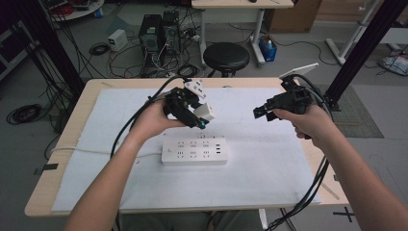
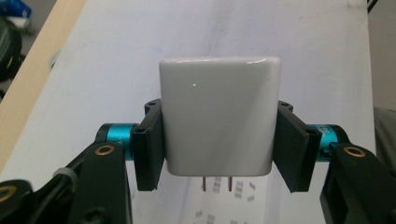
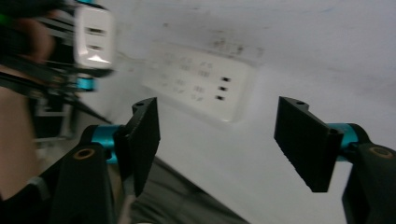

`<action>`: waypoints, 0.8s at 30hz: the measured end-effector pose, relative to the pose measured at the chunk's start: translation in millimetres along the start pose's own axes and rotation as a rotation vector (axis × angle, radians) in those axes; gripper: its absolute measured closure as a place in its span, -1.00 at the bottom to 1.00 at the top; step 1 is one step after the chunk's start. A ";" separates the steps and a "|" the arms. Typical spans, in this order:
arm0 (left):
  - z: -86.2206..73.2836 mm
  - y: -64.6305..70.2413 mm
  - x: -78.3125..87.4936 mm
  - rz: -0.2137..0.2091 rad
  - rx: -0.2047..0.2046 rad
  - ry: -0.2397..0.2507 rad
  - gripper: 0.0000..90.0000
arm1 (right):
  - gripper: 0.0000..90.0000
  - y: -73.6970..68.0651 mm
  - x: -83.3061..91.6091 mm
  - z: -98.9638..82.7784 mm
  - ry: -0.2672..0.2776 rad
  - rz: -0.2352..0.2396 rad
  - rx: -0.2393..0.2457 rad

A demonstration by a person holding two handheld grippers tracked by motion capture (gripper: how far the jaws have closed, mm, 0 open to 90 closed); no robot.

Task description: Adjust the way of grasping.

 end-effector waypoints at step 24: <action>40.2 41.6 -52.5 -0.063 -0.152 0.142 -0.06 | 0.01 -9.3 -43.6 -5.4 -0.050 0.176 -0.108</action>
Point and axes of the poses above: each handheld gripper's, and its own axes: x roughly backward along the jaws, z roughly out of its top, y roughly to its right, the point moved 2 cm from there along -x, roughly forward along the jaws, and after that the axes turned 4 degrees about z, right-handed, at the moved point
